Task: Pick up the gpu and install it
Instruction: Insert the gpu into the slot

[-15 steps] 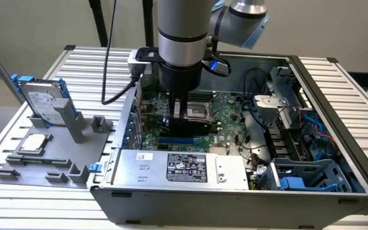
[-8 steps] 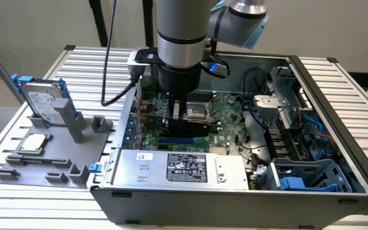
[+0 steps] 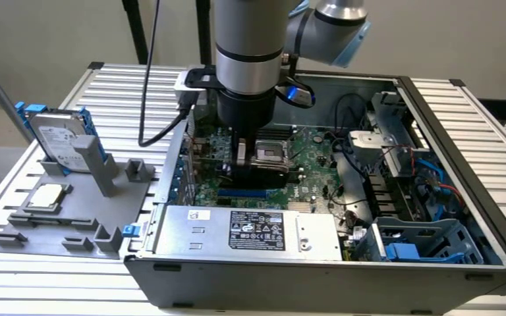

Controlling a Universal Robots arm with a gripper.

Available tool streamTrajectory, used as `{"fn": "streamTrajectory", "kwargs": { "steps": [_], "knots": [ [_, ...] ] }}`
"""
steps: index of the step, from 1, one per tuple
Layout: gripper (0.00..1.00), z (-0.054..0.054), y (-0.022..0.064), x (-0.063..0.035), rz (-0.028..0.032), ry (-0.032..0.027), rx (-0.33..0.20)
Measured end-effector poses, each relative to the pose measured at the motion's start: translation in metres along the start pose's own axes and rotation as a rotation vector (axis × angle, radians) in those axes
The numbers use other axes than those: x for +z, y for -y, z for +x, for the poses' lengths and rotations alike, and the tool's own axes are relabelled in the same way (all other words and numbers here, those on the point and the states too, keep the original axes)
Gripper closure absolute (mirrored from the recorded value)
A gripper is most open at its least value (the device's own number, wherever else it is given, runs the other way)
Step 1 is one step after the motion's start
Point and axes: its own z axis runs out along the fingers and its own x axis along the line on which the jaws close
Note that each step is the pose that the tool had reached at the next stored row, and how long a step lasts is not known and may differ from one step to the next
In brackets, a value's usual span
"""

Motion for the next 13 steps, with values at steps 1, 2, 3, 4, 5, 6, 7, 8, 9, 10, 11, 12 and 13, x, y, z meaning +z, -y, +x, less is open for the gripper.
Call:
{"fn": "streamTrajectory", "kwargs": {
  "steps": [1, 2, 3, 4, 5, 6, 7, 8, 9, 10, 11, 12, 13],
  "knots": [
    [0.73, 0.0002, -0.0001, 0.0002, 0.0, 0.0, 0.0],
    [0.73, 0.0005, -0.0003, 0.0004, 0.0, -0.0001, 0.0],
    [0.73, 0.0007, -0.0004, 0.0006, 0.0, -0.0001, 0.0],
    [0.73, 0.0008, -0.0006, 0.0008, 0.0, -0.0001, 0.0],
    [0.73, 0.0009, -0.0007, 0.0009, 0.0, -0.0001, 0.0],
    [0.73, 0.001, -0.0008, 0.001, -0.0001, -0.0002, 0.0],
    [0.73, 0.0012, -0.0008, 0.0012, -0.0001, -0.0002, 0.0],
    [0.73, 0.0014, -0.0009, 0.0013, -0.0001, -0.0002, 0.0],
    [0.73, 0.0017, -0.0009, 0.0015, -0.0001, -0.0002, 0.0],
    [0.73, 0.0018, -0.0009, 0.0018, -0.0001, -0.0002, 0.0],
    [0.73, 0.0019, -0.0008, 0.0021, -0.0001, -0.0002, 0.0],
    [0.73, 0.002, -0.0008, 0.0026, -0.0001, -0.0002, 0.0],
    [0.73, 0.0021, -0.0008, 0.0031, -0.0001, -0.0002, 0.0]
  ]
}}
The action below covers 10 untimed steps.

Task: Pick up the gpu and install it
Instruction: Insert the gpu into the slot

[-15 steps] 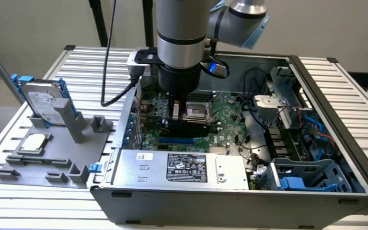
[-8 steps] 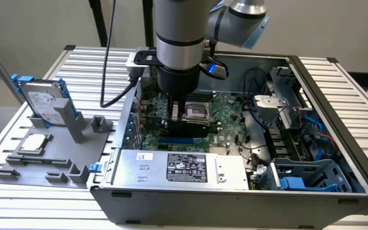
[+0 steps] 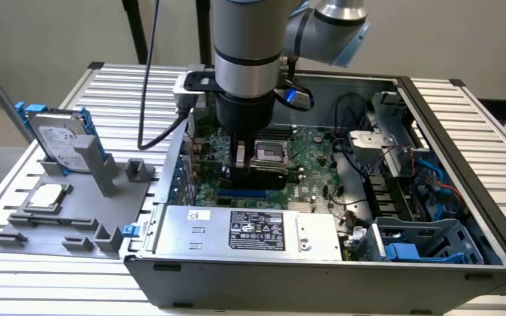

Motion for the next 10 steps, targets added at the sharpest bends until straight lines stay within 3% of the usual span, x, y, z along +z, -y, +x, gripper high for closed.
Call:
{"fn": "streamTrajectory", "kwargs": {
  "steps": [10],
  "knots": [
    [0.73, 0.0003, 0.0, 0.0067, -0.0001, 0.0001, 0.0]
  ]
}}
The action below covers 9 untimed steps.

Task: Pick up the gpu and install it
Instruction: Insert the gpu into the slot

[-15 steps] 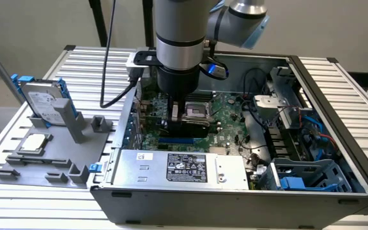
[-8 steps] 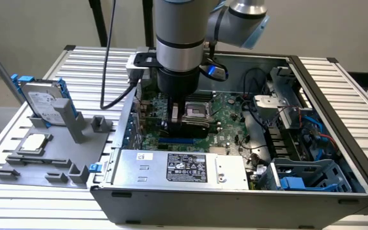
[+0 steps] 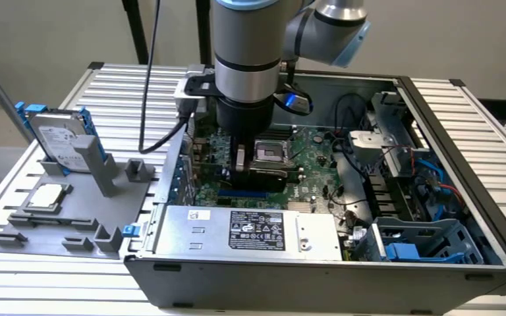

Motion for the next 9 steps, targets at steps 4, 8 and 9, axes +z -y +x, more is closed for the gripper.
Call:
{"fn": "streamTrajectory", "kwargs": {
  "steps": [4, 8, 9],
  "knots": [
    [0.73, 0.0001, 0.0, 0.0011, -0.0022, -0.0005, 0.0],
    [0.73, 0.0001, 0.0, 0.0016, -0.0061, 0.0, 0.0],
    [0.73, 0.0001, 0.0, 0.0017, -0.0067, 0.0004, 0.0]
  ]
}}
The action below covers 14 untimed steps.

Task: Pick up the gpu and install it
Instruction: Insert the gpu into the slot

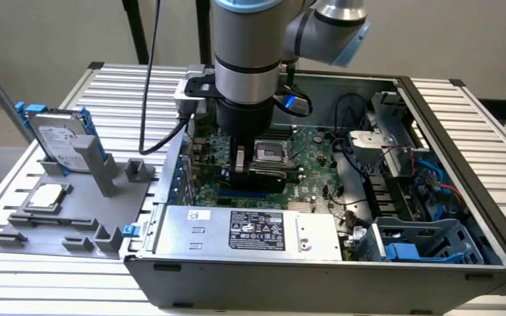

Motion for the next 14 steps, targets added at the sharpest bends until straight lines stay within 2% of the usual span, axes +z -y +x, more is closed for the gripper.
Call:
{"fn": "streamTrajectory", "kwargs": {
  "steps": [14],
  "knots": [
    [0.73, 0.0, 0.0001, 0.0033, -0.0007, 0.0007, 0.0]
  ]
}}
